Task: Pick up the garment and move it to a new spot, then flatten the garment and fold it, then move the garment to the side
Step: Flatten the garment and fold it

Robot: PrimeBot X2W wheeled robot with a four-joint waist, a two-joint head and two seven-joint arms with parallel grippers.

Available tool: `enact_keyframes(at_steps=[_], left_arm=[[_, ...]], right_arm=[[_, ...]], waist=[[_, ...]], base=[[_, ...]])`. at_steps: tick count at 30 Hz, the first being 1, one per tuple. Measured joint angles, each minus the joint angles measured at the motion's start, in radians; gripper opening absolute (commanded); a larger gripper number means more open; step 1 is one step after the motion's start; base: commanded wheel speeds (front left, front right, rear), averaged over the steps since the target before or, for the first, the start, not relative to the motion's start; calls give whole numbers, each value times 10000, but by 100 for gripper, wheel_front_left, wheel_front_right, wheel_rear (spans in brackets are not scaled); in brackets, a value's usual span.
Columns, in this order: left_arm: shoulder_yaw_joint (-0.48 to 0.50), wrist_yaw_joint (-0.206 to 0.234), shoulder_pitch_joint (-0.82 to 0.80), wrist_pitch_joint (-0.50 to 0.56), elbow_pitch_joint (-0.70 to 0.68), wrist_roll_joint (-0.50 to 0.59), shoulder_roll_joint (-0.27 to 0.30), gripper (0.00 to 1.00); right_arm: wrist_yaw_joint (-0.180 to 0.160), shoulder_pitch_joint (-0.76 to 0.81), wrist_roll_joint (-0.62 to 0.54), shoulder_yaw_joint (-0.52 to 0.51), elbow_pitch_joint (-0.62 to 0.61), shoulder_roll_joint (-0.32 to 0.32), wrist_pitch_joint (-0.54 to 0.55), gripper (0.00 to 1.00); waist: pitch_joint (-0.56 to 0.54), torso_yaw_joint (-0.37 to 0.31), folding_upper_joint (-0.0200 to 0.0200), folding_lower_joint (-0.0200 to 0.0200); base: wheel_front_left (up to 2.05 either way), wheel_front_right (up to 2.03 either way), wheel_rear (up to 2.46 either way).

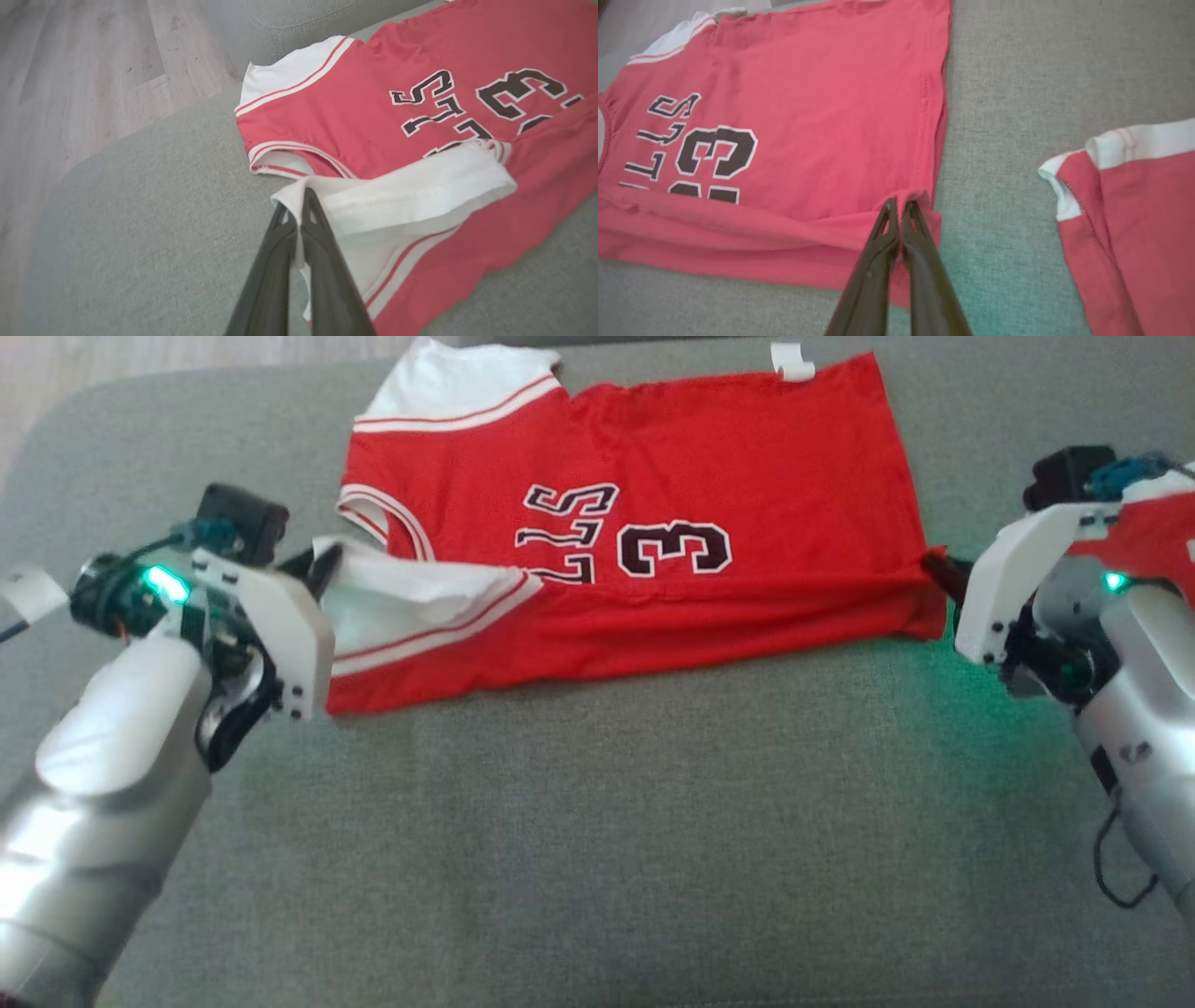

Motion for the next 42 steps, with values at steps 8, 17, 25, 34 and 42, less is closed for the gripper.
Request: enact_keyframes(at_steps=[8, 17, 25, 34, 42], left_arm=[[443, 765, -936, -3139, 1145, 493, -842, 100], [1595, 1043, -652, -5584, 1457, -128, -1444, 100], [2945, 2360, 1649, -5787, -1741, 1147, -1565, 100], [3647, 2915, 5089, -5785, -3361, 2372, -2167, 100], [4520, 2771, 6636, -5785, -3480, 2775, -2765, 100]], right_arm=[[0, -830, -19, -834, 650, 535, -2794, 100], [-2, -619, -198, -1220, 414, 779, -6516, 100], [-2, 1001, -2596, -2738, -1776, 963, -7118, 100], [-2, 4660, -5613, -5139, -4082, 2920, -7133, 100], [-2, 6638, -5559, -5438, -5273, 3193, -7133, 100]], waist=[[149, -66, 0, -1], [-417, 6, 0, -3], [-1045, 3, 0, -3], [-1482, -30, 0, -4], [-1573, -130, 0, -3]], base=[[0, 0, 0], [0, 0, 0], [0, 0, 0], [0, 0, 0], [0, 0, 0]])
